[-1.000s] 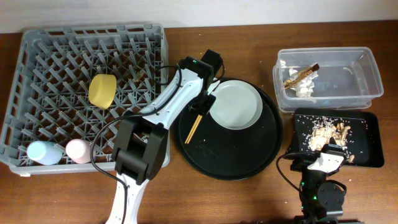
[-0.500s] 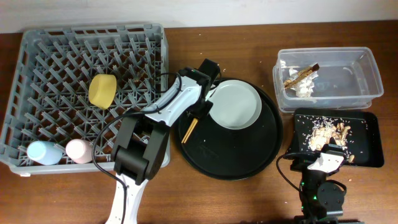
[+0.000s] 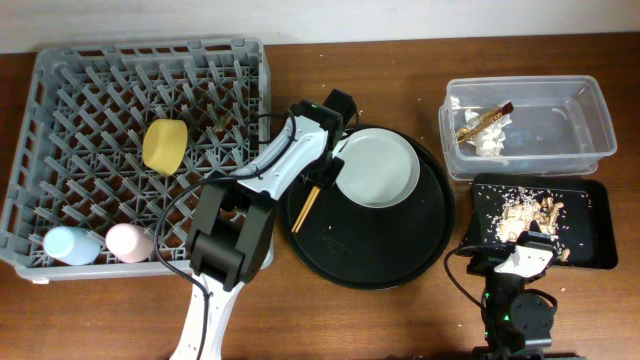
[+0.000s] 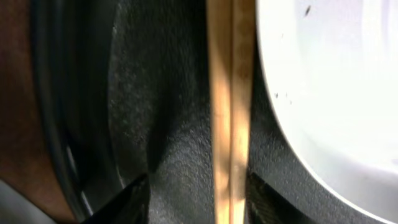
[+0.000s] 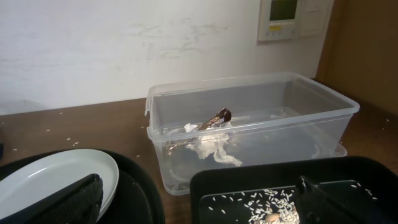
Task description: Sort waste into correct bins and load items into the dishwasher rack
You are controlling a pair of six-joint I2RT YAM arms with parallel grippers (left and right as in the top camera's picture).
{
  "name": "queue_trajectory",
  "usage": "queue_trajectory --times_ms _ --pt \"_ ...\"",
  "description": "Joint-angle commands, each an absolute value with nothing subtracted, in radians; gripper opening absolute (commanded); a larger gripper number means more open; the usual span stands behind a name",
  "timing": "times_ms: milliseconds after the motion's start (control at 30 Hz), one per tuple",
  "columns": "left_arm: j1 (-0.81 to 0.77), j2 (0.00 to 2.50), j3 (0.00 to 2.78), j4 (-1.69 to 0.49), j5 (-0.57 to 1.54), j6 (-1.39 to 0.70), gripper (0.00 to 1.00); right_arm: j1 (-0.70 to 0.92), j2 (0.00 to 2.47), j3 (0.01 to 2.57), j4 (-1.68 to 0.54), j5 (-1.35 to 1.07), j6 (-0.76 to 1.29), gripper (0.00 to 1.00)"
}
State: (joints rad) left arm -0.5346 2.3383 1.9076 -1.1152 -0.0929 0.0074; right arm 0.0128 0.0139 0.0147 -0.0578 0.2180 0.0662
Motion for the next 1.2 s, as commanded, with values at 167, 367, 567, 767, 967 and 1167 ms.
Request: queue_trajectory --times_ms 167,367,567,767,967,1167 --pt "-0.53 2.345 1.989 -1.259 0.047 -0.009 0.49 0.008 0.006 0.006 -0.059 0.216 0.059 0.98" --pt "-0.53 2.342 2.062 -1.344 0.16 -0.007 0.44 0.008 0.006 0.006 -0.059 0.216 0.059 0.98" --pt "-0.528 2.343 1.895 -1.186 0.109 -0.007 0.43 0.008 0.006 0.006 -0.059 0.216 0.059 0.98" --pt "-0.533 2.343 1.84 -1.151 0.11 -0.007 0.42 0.008 0.006 0.006 -0.059 0.216 0.059 0.98" --pt "-0.534 2.343 1.772 -1.112 0.14 -0.011 0.25 0.008 0.006 0.006 -0.059 0.216 0.059 0.98" --pt "-0.529 2.328 2.055 -1.365 0.24 -0.016 0.03 0.008 0.006 0.006 -0.059 0.216 0.059 0.99"
